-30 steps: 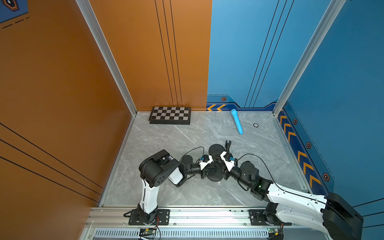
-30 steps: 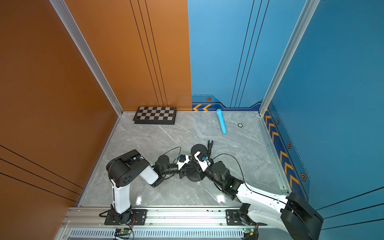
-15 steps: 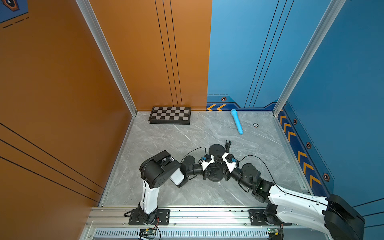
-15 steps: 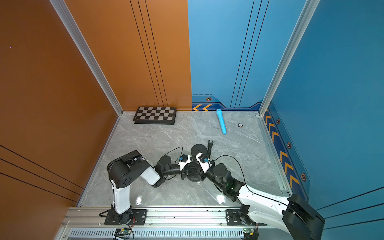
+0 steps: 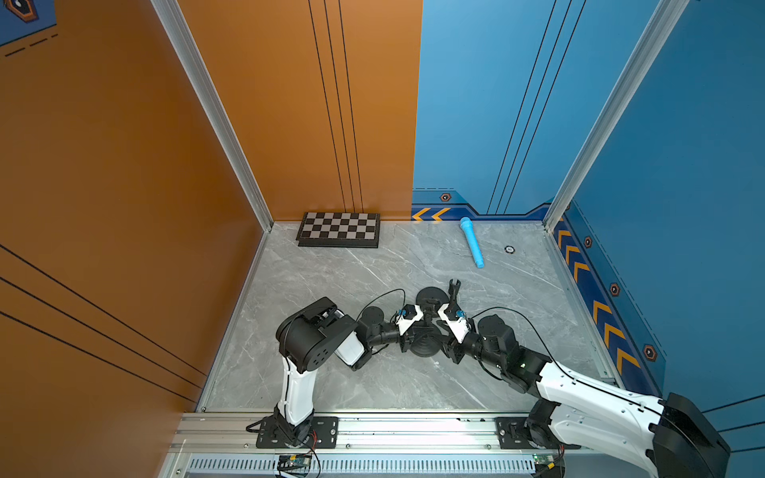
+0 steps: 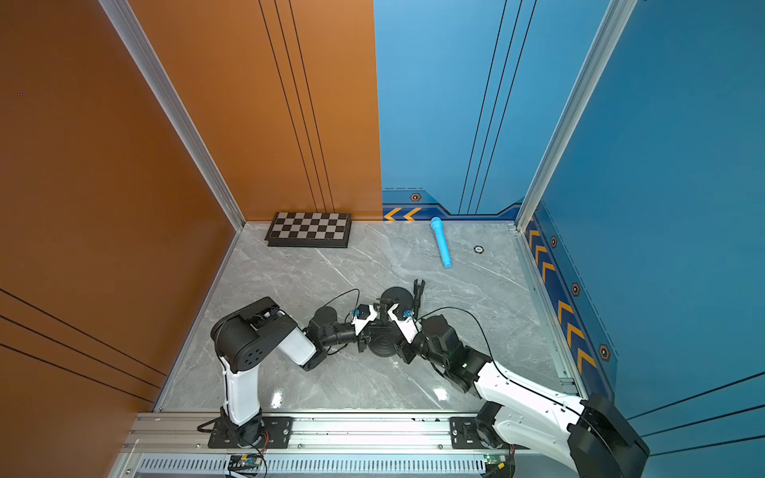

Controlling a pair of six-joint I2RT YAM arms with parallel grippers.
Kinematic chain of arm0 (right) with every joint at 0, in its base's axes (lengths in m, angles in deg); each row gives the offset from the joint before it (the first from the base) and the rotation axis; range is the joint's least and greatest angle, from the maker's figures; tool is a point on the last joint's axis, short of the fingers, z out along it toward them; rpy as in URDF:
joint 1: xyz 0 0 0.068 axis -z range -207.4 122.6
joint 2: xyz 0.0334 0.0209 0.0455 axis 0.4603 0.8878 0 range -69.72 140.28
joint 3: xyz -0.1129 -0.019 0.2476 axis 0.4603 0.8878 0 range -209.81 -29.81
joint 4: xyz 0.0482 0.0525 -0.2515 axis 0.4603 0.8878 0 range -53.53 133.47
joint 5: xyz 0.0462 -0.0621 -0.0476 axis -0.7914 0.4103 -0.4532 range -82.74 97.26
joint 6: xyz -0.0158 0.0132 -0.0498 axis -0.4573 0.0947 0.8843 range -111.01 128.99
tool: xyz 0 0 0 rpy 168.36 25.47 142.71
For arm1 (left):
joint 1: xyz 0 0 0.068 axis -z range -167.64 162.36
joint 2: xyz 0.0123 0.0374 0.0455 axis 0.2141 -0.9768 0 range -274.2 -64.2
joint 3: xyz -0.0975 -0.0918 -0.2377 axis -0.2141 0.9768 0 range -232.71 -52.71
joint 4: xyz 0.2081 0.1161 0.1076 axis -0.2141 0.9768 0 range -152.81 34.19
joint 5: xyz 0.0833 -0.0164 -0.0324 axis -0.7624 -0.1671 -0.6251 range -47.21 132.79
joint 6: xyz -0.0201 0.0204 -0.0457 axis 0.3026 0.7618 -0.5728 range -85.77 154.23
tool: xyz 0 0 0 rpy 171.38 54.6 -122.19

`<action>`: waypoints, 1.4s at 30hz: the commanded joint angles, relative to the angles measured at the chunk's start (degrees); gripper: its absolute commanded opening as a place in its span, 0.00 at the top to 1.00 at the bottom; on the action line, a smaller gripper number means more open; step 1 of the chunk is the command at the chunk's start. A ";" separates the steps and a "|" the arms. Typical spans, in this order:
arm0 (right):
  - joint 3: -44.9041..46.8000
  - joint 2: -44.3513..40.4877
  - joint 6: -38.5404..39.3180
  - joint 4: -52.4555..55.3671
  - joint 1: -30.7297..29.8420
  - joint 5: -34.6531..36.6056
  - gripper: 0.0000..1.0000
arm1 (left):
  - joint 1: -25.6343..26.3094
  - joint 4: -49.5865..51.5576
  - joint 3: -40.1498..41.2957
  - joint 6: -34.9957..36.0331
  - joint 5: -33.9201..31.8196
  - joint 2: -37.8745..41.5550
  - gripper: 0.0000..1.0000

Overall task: Assemble a microphone stand
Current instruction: Screw the microphone stand pole into the microphone stand base.

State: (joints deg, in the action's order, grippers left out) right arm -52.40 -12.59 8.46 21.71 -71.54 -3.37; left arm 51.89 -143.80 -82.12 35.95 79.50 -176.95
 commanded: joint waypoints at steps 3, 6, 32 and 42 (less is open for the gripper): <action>-1.62 1.61 2.11 1.27 1.79 -5.74 0.49 | -0.53 0.15 1.00 2.05 -0.26 -1.78 0.99; -2.71 2.95 2.81 -0.99 2.65 -4.67 0.49 | -0.51 0.22 0.75 1.79 0.31 -2.26 0.99; -1.89 14.96 -5.56 -18.85 -16.69 44.62 1.00 | 0.38 0.21 -1.13 -3.71 -3.52 -2.17 0.72; -4.24 17.33 -8.38 -15.14 -19.79 40.14 0.94 | 0.66 0.14 -1.91 -5.50 -3.93 -2.68 0.75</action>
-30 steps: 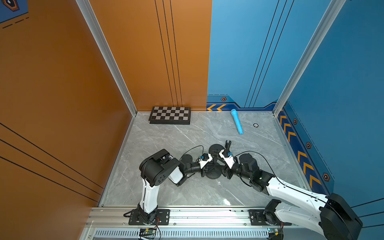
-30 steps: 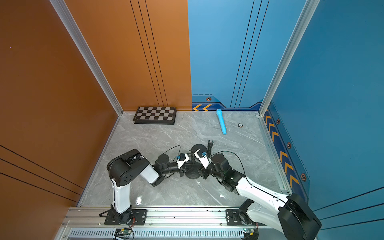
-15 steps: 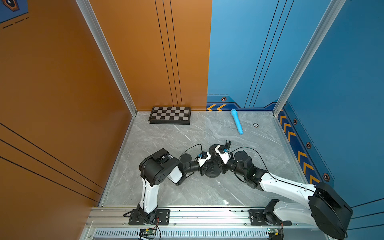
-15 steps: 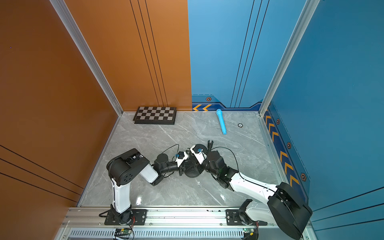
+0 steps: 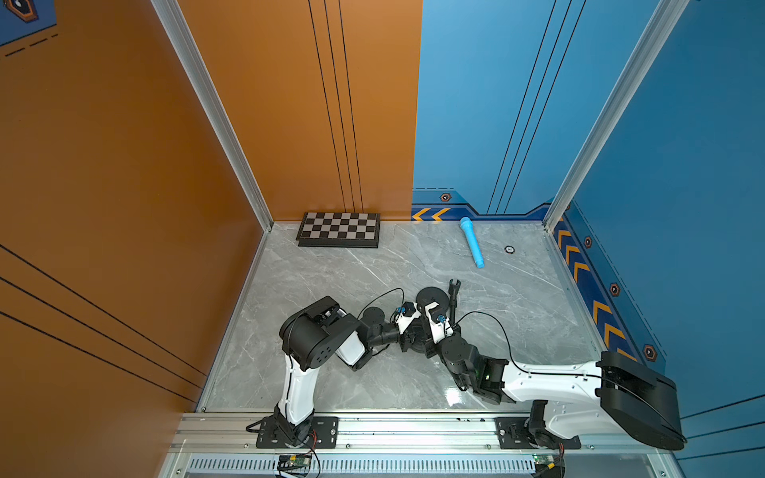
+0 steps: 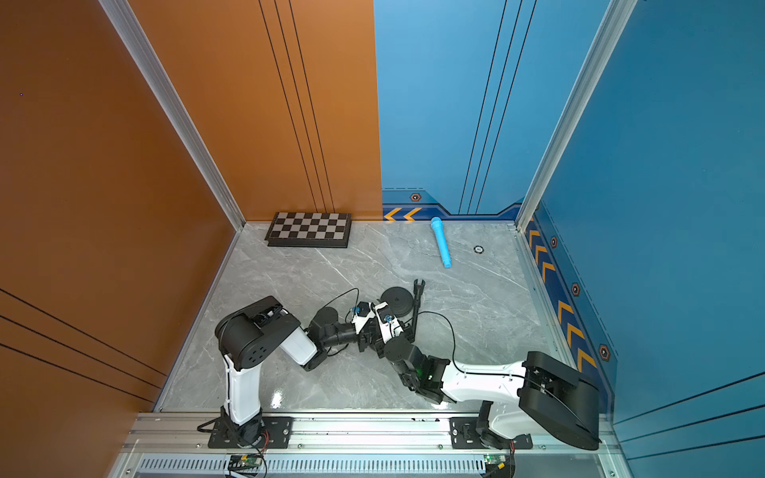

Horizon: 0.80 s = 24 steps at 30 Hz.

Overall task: Assemble a microphone stand
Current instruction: Screw the microphone stand pole into the microphone stand base.

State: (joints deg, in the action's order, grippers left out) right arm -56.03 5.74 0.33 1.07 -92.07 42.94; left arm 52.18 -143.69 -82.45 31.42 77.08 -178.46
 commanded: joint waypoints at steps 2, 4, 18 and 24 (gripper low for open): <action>-1.42 -4.52 1.98 9.59 3.66 -14.52 0.79 | 0.09 0.06 -1.50 -0.86 -0.45 -1.23 0.76; -1.66 -8.28 6.34 13.29 6.88 -25.95 0.60 | -0.25 0.11 -1.46 -0.62 1.16 -1.36 0.80; -10.31 -5.58 23.22 28.19 30.80 -73.23 0.44 | -0.17 0.11 -1.33 3.80 8.46 -3.16 0.80; -16.18 1.88 25.72 29.13 31.37 -77.25 0.49 | -0.14 0.04 -1.20 4.02 8.35 -3.25 0.76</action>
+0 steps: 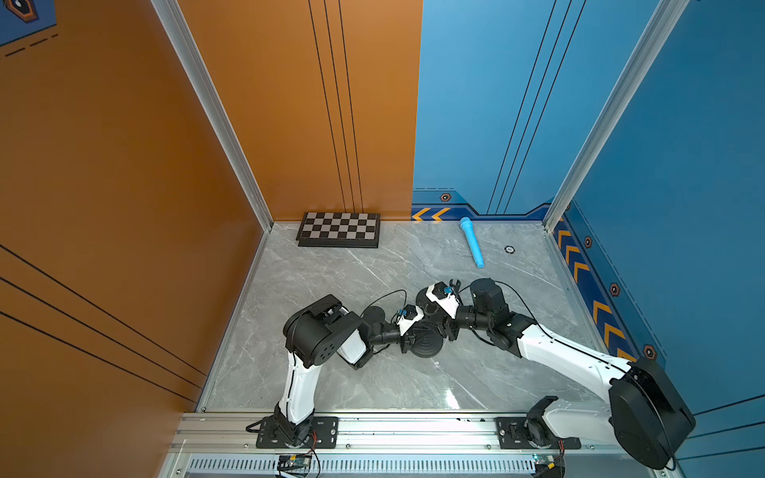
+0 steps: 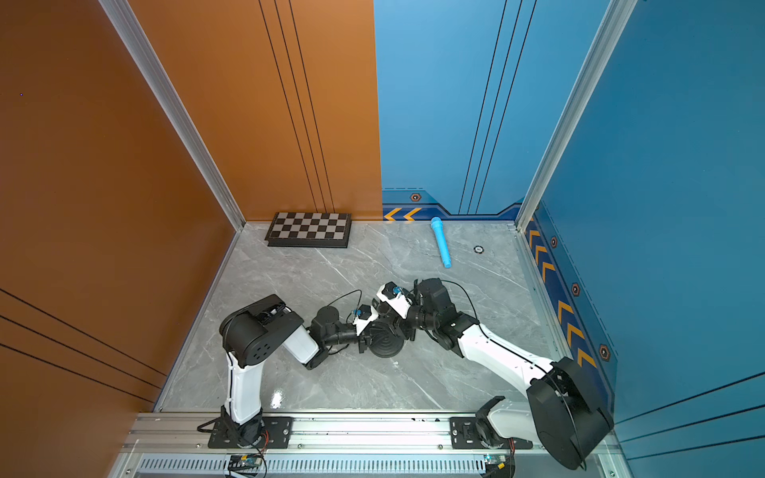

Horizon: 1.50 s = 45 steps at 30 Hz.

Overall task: Assemble a microphone stand
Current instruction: Screw the microphone stand pole into the microphone stand base.

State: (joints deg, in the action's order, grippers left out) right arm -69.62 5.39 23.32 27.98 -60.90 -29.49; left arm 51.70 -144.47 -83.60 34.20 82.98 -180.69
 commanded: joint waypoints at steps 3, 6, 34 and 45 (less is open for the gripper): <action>-3.61 4.18 2.51 0.90 0.22 -3.80 0.68 | 0.48 0.89 -0.05 1.20 2.29 -1.11 0.75; -1.75 3.80 -0.43 -3.41 0.06 -1.31 0.84 | 0.48 0.87 0.13 1.09 0.98 -1.03 0.72; 7.88 -1.85 -23.70 -7.31 -11.66 34.97 0.70 | 0.38 0.89 -1.08 -0.93 -0.34 -3.37 0.98; -0.20 -0.17 -3.78 6.30 1.66 0.55 0.54 | 0.57 0.90 -0.58 -0.85 4.24 -4.19 1.00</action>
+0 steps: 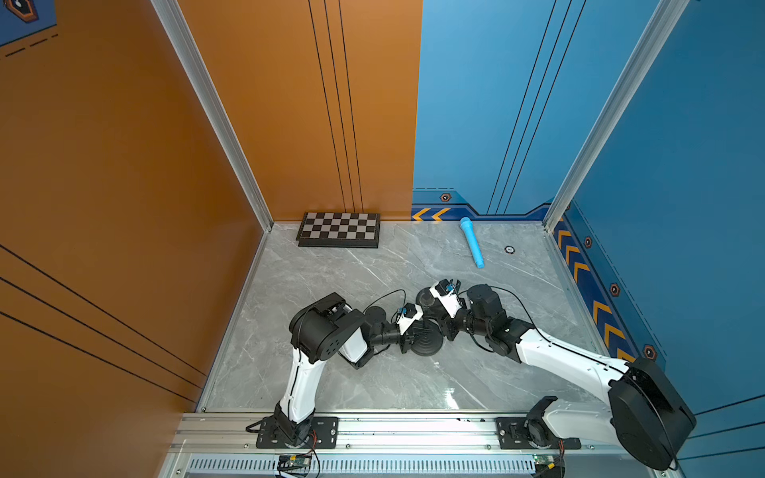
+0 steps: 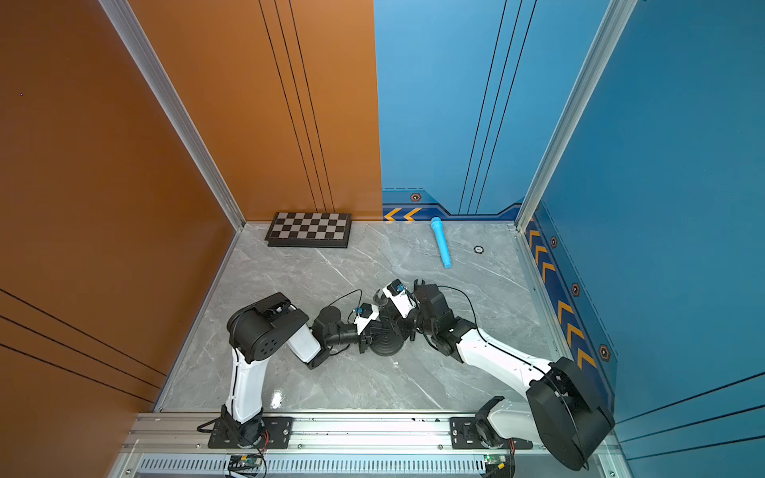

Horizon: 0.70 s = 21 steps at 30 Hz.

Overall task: Assemble a microphone stand
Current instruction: Screw the microphone stand pole into the microphone stand base.

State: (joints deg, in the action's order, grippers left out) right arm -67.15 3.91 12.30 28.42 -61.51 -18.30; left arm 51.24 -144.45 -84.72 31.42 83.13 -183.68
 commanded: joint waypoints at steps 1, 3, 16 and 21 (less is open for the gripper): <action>-3.14 1.83 7.58 5.68 2.91 -11.58 0.54 | 1.15 0.83 0.63 2.23 4.16 -1.19 0.99; -4.17 2.92 8.78 5.38 3.67 -13.80 0.53 | 1.53 0.87 0.89 2.93 4.22 -1.28 0.99; 6.63 -1.95 1.75 -10.91 -0.99 2.49 1.00 | 1.97 0.87 1.44 3.59 1.16 -1.30 0.89; 13.60 -6.71 -9.14 -14.62 -14.96 40.45 1.00 | 2.86 0.83 0.04 -0.63 -1.57 -0.93 0.75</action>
State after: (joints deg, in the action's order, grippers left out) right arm -56.64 -2.34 10.93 15.15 -70.58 -4.20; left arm 52.79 -145.68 -84.24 33.54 83.09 -183.90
